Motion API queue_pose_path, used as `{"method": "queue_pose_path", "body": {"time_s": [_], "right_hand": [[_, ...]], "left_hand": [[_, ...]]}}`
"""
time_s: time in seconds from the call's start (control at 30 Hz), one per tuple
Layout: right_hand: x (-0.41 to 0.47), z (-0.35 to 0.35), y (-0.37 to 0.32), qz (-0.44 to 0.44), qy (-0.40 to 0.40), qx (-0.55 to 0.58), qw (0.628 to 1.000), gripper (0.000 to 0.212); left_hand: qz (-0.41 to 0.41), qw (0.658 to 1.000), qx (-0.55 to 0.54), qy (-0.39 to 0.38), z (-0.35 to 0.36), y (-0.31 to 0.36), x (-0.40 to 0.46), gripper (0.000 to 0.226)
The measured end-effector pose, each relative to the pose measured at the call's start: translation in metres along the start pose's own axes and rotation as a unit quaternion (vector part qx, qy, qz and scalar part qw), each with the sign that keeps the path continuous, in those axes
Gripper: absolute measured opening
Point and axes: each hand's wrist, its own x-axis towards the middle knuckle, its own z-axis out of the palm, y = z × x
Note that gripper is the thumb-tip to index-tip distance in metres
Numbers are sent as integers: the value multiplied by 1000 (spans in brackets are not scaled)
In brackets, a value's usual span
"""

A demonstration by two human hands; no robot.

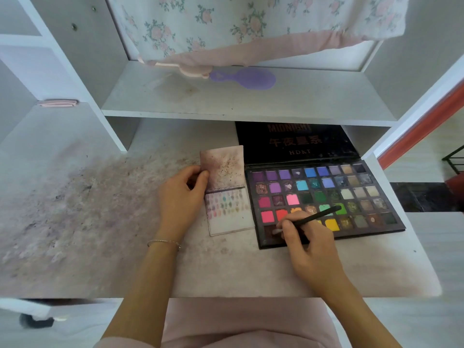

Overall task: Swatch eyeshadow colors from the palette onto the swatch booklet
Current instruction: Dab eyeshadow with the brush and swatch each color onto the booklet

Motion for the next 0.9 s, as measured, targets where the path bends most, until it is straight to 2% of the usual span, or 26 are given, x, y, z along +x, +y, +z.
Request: {"method": "queue_pose_path", "body": {"time_s": [0.13,0.33,0.43,0.57,0.67,0.8,0.9], "right_hand": [[-1,-1,-1,7,26,-5,1000,9],[0,-2,-2,-1,18,-1,1000,8],[0,-2,-4,13,53,36,998,16],[3,4,-12,19,56,105,993,8],[5,15,-19,15,37,111,993,6],[6,34,-30,26,-18,132,991,17],[5,47,-37,27,-56,134,989,8]], "left_hand": [[3,1000,7,-4,0,1,1,13],[-8,1000,4,-5,-1,3,0,15],[-8,1000,-4,-6,-5,3,-2,12],[-11,1000,-12,-6,-15,2,-8,13],[-7,1000,2,-4,-19,2,-12,14],[-18,1000,5,10,-25,0,-13,15],[-27,1000,-1,14,-27,-3,-12,16]]}}
